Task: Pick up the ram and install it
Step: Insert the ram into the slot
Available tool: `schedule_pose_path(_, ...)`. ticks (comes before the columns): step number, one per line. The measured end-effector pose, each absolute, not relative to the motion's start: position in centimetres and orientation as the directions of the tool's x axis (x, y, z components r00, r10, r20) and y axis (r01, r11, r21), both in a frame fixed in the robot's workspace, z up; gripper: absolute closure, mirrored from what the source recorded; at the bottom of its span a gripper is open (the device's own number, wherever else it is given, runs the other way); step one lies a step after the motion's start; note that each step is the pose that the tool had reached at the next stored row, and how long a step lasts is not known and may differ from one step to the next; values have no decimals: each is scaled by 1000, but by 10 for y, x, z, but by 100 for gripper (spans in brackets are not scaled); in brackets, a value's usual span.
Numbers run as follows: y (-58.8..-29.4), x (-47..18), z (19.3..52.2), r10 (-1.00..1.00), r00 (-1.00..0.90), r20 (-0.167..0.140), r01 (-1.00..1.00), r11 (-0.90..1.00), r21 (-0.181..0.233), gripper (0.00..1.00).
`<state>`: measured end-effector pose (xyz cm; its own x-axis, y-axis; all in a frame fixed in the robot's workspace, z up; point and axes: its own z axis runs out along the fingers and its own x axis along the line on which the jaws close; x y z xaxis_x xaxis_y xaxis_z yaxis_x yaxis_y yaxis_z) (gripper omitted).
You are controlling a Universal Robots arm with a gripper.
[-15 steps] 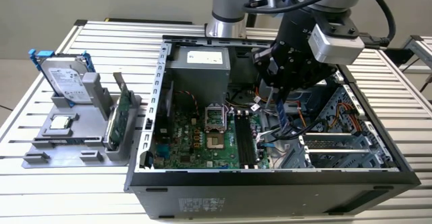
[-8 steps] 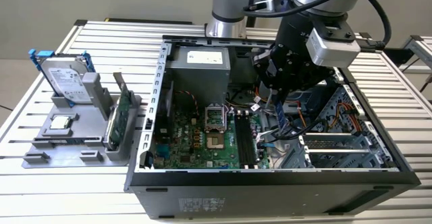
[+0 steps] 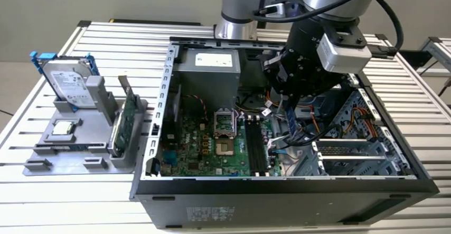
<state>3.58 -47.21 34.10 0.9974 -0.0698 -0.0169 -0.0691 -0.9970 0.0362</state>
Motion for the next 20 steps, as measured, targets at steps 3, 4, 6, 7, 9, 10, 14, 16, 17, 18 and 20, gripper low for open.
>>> schedule_pose_path(3, -471, 36, 339, -70, 997, -17, -69, -997, 36, 100)
schedule_pose_path(4, -471, 36, 338, -70, 997, -17, -69, -997, 36, 100)
schedule_pose_path(6, -470, 36, 336, -70, 997, -17, -69, -997, 36, 100)
schedule_pose_path(7, -470, 36, 336, -70, 997, -17, -69, -997, 36, 100)
schedule_pose_path(9, -470, 36, 335, -70, 997, -17, -69, -997, 36, 100)
schedule_pose_path(10, -470, 36, 335, -70, 997, -17, -69, -997, 36, 100)
schedule_pose_path(14, -470, 36, 335, -70, 997, -17, -69, -997, 36, 100)
schedule_pose_path(16, -470, 36, 335, -70, 997, -17, -69, -997, 36, 100)
schedule_pose_path(17, -470, 36, 334, -70, 997, -17, -69, -997, 36, 100)
schedule_pose_path(18, -469, 36, 334, -70, 997, -17, -69, -997, 36, 100)
schedule_pose_path(20, -469, 37, 334, -70, 997, -17, -69, -997, 36, 100)
